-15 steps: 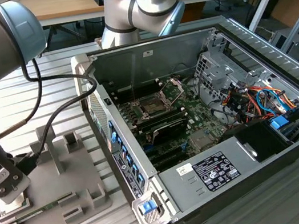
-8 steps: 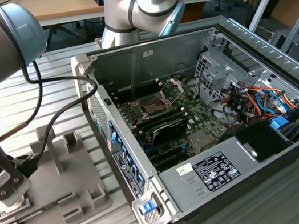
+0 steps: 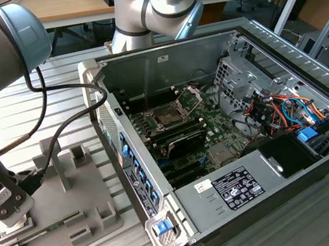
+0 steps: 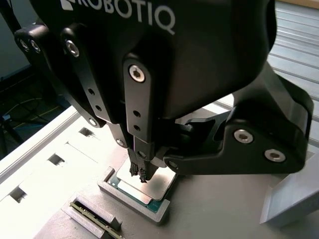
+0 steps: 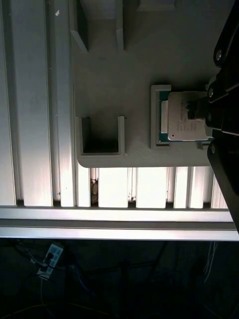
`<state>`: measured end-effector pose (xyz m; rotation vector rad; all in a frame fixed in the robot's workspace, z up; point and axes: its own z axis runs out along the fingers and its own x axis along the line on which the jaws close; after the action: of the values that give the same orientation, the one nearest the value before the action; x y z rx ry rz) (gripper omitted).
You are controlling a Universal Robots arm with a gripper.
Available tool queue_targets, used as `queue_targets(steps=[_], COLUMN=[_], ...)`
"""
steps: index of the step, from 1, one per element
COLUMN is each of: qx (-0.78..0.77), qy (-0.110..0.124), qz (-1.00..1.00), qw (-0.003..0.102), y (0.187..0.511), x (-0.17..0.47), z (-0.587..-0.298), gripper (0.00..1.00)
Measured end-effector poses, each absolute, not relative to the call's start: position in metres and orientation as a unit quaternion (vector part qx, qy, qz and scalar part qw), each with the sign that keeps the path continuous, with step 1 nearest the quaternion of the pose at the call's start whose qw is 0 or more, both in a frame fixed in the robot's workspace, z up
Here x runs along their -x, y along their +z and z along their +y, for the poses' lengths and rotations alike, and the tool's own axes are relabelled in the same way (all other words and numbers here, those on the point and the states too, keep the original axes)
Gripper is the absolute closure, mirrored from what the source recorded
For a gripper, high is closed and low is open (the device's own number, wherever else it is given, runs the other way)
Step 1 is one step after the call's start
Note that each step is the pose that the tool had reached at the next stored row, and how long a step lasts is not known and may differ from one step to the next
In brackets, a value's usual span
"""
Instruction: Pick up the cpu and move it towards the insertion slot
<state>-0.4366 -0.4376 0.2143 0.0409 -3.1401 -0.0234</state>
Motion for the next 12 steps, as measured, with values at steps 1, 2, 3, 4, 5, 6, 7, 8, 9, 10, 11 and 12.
queue_targets(steps=[1, 2, 3, 4, 5, 6, 7, 8, 9, 10, 11, 12], qx=[-0.013, -0.013, -0.013, -0.013, -0.013, -0.013, -0.013, -0.013, -0.013, -0.013, -0.013, -0.013], qy=[-0.007, -0.007, -0.007, -0.007, -0.007, -0.007, -0.007, -0.007, -0.007, -0.007, -0.007, -0.007], qz=[-1.0, -1.0, -1.0, -1.0, -1.0, -1.0, -1.0, -1.0, -1.0, -1.0, -1.0, -1.0], qw=[0.001, 0.001, 0.001, 0.001, 0.001, 0.001, 0.001, 0.001, 0.001, 0.001, 0.001, 0.001], y=[0.2143, 0.2143, 0.2143, 0.2143, 0.2143, 0.2142, 0.2142, 0.2142, 0.2142, 0.2142, 0.2141, 0.2141], x=[0.4366, 0.4366, 0.4366, 0.4366, 0.4366, 0.4366, 0.4366, 0.4366, 0.4366, 0.4366, 0.4366, 0.4366], z=[-0.4376, -0.4376, -0.4376, -0.4376, -0.4376, -0.4376, -0.4376, -0.4376, -0.4376, -0.4376, -0.4376, -0.4376], gripper=[0.89, 0.89, 0.84, 0.71, 0.64, 0.58, 0.53, 0.4, 0.35, 0.35, 0.28, 0.28])
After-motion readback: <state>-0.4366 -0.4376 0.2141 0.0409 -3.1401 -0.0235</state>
